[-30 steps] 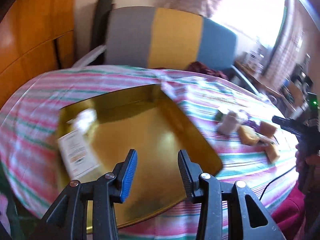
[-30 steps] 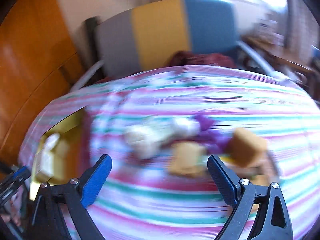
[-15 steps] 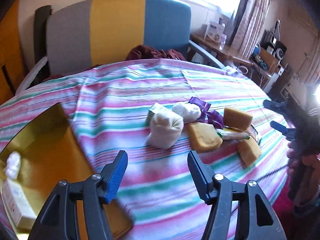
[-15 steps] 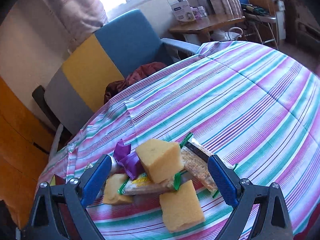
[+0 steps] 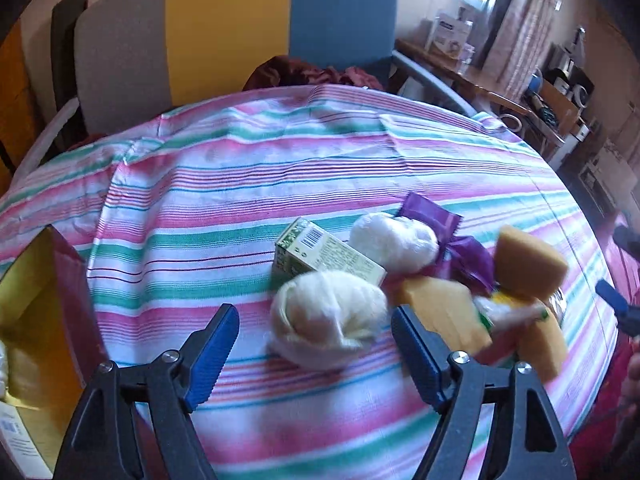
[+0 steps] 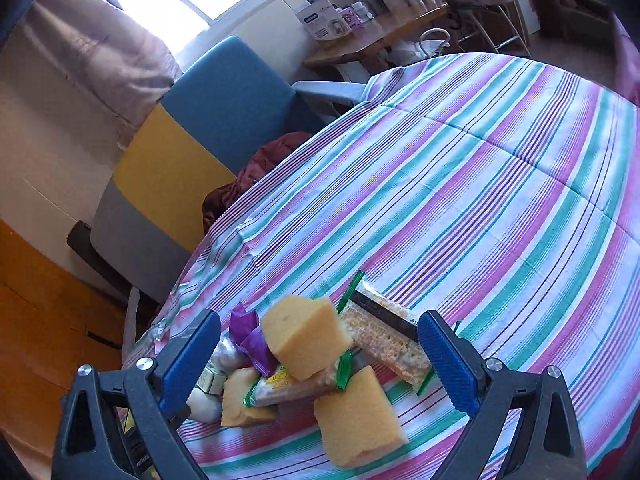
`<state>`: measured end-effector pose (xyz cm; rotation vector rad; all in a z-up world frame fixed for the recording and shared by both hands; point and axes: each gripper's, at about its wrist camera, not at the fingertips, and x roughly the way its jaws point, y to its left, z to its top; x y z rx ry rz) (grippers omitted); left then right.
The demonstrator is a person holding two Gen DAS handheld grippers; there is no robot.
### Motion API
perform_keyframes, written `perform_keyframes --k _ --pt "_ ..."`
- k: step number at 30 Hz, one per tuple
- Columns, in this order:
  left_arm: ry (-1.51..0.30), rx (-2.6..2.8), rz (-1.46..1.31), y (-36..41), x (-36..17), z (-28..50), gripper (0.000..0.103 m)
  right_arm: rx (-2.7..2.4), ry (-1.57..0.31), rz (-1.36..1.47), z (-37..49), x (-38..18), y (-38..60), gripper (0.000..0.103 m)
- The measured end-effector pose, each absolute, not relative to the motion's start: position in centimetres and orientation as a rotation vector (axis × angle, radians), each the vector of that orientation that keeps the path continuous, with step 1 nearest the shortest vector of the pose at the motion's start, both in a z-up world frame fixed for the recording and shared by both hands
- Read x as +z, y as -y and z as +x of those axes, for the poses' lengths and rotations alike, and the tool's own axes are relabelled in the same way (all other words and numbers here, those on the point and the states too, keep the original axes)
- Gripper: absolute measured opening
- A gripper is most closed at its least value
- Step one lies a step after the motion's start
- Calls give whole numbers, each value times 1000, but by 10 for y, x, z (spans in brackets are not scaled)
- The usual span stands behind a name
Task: Organize objects
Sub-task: 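Grasp the white cloth pouch with the left gripper, then hold the pouch with the left gripper while the right gripper grasps a purple snack packet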
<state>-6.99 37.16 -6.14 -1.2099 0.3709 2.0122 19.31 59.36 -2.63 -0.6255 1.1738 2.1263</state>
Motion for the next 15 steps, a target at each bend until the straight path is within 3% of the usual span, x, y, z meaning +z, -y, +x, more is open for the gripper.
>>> perform_keyframes --k 4,15 --pt "-303 1951 -1275 -374 -75 -78 54 2137 -1166 -659 188 -28 -592 100" --pt "-316 1925 -1163 -339 -61 -33 52 2227 -1078 -744 169 -27 -580 100"
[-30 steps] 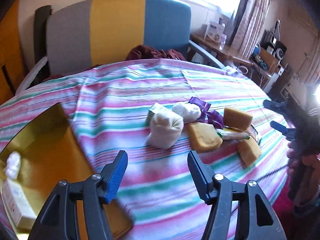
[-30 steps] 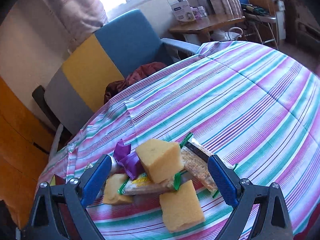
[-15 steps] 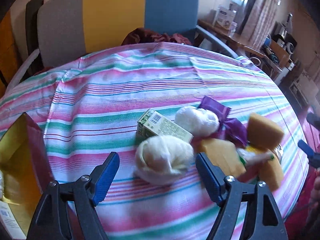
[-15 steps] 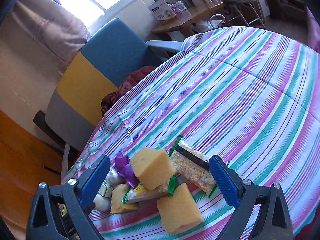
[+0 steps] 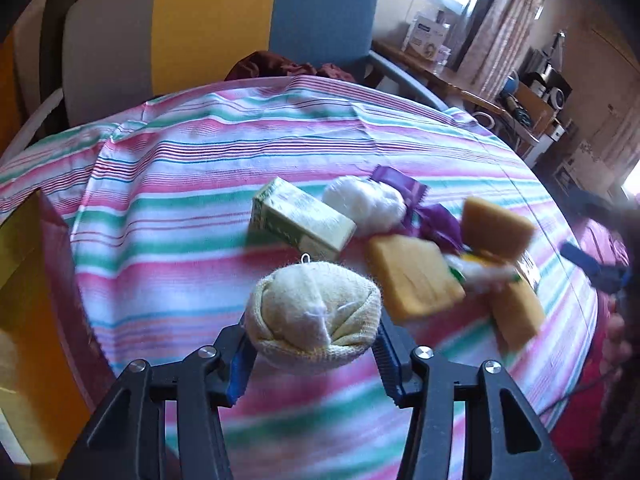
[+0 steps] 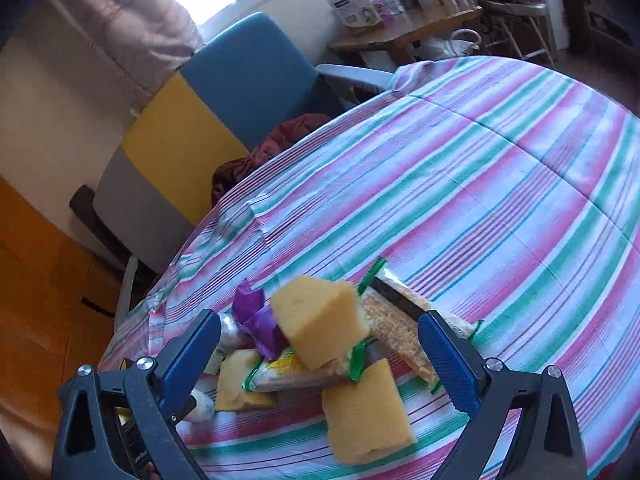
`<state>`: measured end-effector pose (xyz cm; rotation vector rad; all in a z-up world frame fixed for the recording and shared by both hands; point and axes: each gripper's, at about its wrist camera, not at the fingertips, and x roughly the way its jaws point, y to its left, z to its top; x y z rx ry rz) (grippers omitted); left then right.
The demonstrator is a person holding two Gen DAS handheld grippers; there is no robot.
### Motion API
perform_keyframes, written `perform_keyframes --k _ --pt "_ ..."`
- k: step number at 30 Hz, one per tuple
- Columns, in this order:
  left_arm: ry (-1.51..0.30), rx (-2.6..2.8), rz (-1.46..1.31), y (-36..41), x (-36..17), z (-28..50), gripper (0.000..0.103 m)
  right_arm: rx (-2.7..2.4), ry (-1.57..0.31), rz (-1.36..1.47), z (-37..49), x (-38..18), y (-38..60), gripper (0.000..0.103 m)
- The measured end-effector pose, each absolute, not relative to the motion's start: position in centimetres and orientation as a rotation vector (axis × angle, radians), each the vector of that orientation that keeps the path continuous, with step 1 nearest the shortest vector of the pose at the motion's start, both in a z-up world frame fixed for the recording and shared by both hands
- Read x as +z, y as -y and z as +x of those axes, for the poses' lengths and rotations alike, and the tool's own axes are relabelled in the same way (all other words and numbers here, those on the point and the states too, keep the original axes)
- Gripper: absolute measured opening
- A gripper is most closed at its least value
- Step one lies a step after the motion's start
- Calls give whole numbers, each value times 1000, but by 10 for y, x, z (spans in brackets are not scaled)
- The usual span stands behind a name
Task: Organize objects
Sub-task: 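Hold the pouch with the left gripper while the right gripper grasps a purple snack packet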
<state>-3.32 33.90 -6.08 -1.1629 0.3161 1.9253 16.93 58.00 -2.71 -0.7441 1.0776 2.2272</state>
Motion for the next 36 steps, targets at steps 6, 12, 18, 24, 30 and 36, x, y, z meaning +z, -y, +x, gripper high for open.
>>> perform_keyframes --k 6,12,18,24,30,36 --pt "-329 1911 -1077 -312 -41 -1 52 2298 -978 -811 154 -24 -564 99" --pt "-308 1901 -1029 -282 -24 16 52 2424 -791 -902 134 -18 -534 79" --pt "-270 1906 -1017 -259 -14 19 52 2491 -563 -1072 98 -20 -502 62" --pt "-211 1916 -1035 -238 -11 12 52 2472 -318 -1184 49 -20 -494 61" --pt "-148 1925 -1063 -222 -10 1 52 2313 -224 -1332 -6 -38 -529 58" --pt "-100 1915 -1104 -215 -16 -7 52 2302 -62 -1586 -41 -76 -529 58"
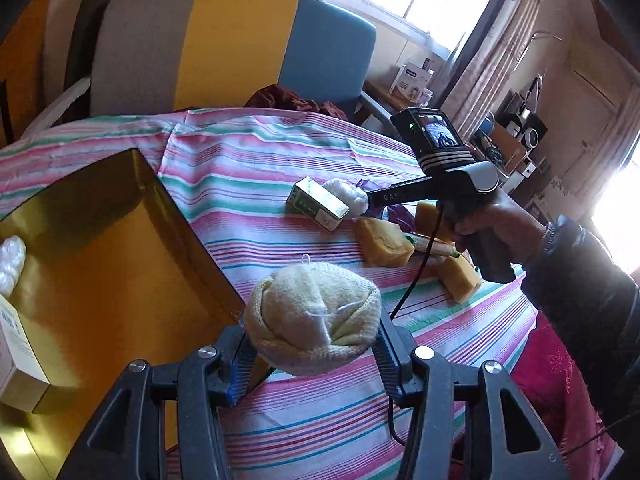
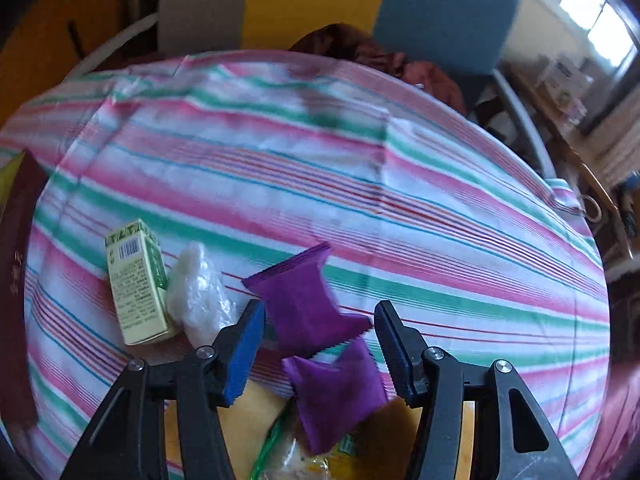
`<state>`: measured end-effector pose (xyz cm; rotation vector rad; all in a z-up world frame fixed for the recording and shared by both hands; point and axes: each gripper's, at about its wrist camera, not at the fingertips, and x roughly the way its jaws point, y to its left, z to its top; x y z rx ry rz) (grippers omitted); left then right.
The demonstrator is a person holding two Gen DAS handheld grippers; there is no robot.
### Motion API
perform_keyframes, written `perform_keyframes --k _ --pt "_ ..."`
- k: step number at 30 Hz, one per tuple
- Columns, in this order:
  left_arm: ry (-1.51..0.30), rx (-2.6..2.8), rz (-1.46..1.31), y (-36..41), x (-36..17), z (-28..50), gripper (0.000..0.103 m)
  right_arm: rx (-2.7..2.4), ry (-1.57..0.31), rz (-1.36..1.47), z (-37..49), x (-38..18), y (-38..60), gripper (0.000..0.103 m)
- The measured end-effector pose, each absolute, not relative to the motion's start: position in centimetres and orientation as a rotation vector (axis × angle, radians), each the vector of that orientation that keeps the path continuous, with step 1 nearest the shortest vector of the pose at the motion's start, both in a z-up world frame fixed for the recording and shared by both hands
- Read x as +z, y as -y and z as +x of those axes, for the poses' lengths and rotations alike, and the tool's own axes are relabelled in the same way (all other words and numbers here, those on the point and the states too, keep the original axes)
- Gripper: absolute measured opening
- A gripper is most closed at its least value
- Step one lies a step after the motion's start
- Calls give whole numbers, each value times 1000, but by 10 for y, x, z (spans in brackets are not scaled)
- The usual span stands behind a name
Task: Organize objects
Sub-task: 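Hold the pouch with the left gripper while the right gripper grasps a purple snack packet, then place the cloth pouch in the gold tray with the left gripper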
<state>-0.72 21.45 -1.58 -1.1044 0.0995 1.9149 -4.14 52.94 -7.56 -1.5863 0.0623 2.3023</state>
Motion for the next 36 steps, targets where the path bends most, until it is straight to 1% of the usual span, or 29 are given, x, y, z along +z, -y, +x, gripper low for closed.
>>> perform_keyframes --k 2,5,7,9,10,11,12,13,14,20,21,22,23,25,28,31,36 --pt "-88 1911 -1114 -214 -18 -9 52 2292 -34 -1599 -44 -81 -531 58" --pt "-85 1913 -1112 -212 -17 -11 52 2290 -59 -1624 -47 -88 -535 57" --pt "-84 1910 -1114 -212 -17 -11 52 2288 -96 -1625 -47 -94 -539 55" --pt "-86 1909 -1115 -211 -17 -10 52 2299 -139 -1616 -46 -96 -543 56" --pt "-86 1907 -1117 -210 -17 -9 52 2302 -167 -1609 -45 -95 -545 58" --pt "-84 1905 -1118 -210 -17 -9 52 2304 -206 -1613 -44 -95 -548 65" --pt "-81 1905 -1118 -209 -17 -9 52 2305 -236 -1617 -43 -94 -550 69" --pt "-80 1903 -1117 -208 -16 -8 52 2304 -244 -1614 -43 -94 -551 75" --pt "-80 1902 -1117 -208 -16 -8 52 2302 -237 -1603 -42 -92 -552 77" --pt "-87 1899 -1116 -207 -15 -4 52 2321 -207 -1576 -50 -87 -551 77" --pt "-87 1900 -1118 -207 -15 -3 52 2321 -196 -1577 -52 -87 -550 76" --pt "-87 1903 -1118 -206 -15 -3 52 2323 -186 -1575 -53 -88 -548 66" --pt "-87 1906 -1115 -205 -15 -3 52 2321 -183 -1580 -54 -89 -547 36" --pt "-84 1914 -1107 -202 -13 -2 52 2305 -201 -1599 -53 -92 -547 33" --pt "-80 1928 -1096 -198 -10 -3 52 2305 -202 -1579 -44 -88 -540 33" --pt "-69 1949 -1092 -189 -7 -5 52 2304 -214 -1493 -29 -77 -538 33" --pt "-25 2029 -1098 -158 -2 -14 52 2356 -294 -1305 0 -42 -532 33"
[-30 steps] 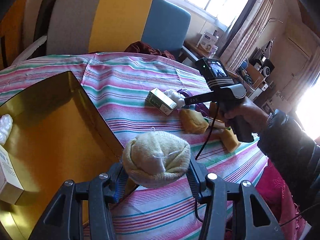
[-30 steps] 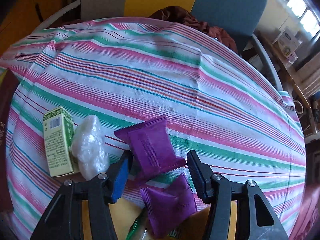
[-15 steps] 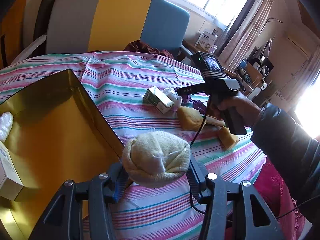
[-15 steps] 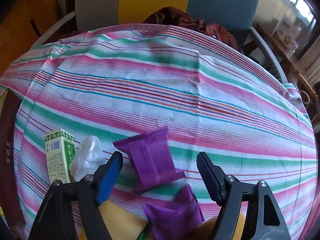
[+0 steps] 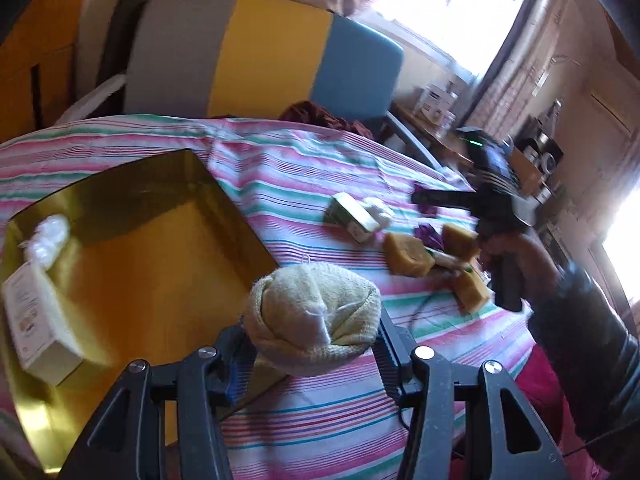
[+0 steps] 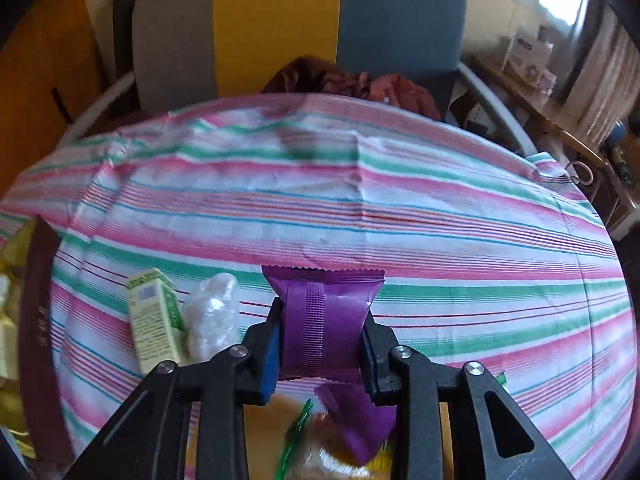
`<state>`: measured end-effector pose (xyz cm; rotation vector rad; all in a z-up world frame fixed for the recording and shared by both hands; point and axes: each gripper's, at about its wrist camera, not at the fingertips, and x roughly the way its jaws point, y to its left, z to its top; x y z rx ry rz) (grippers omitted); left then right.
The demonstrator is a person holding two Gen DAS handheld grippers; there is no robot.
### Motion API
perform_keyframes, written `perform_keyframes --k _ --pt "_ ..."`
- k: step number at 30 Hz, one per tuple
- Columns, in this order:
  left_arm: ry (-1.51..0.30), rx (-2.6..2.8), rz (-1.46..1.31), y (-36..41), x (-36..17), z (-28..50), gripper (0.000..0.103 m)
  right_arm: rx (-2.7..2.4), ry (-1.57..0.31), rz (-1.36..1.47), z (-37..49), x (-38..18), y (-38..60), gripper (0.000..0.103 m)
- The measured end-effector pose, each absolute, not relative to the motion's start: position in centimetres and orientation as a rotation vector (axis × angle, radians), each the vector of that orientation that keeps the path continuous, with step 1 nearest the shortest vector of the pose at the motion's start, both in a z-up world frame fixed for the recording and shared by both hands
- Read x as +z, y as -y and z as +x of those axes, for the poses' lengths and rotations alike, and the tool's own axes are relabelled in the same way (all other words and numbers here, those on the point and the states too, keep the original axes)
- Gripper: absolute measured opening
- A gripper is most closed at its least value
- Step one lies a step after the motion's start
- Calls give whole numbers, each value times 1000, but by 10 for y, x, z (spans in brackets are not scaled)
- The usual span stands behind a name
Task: Organize objects
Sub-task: 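Place the cloth pouch in the gold tray with the left gripper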
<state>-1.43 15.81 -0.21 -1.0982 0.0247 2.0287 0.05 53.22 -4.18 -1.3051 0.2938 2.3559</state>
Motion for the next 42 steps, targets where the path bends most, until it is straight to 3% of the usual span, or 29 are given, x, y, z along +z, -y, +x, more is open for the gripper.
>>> perform_keyframes --k 6,18,27,31,34,42 --pt "45 2173 -1126 -100 2 -35 52 2438 -277 -1125 22 -8 -505 33" --pt "151 2354 -1234 6 -15 -47 52 2685 -374 -1158 49 -11 -405 33" --pt "77 2340 -1296 5 -47 -45 53 2827 -398 -1223 40 -12 -333 33" --pt "-6 2370 -1321 -3 -55 -49 61 2883 -385 -1261 31 -12 -302 33" --pt "22 2355 -1311 0 -53 -48 71 2915 -374 -1296 25 -13 -281 33" --pt "81 2393 -1261 19 -38 -46 71 2978 -289 -1452 -1 -26 -220 33"
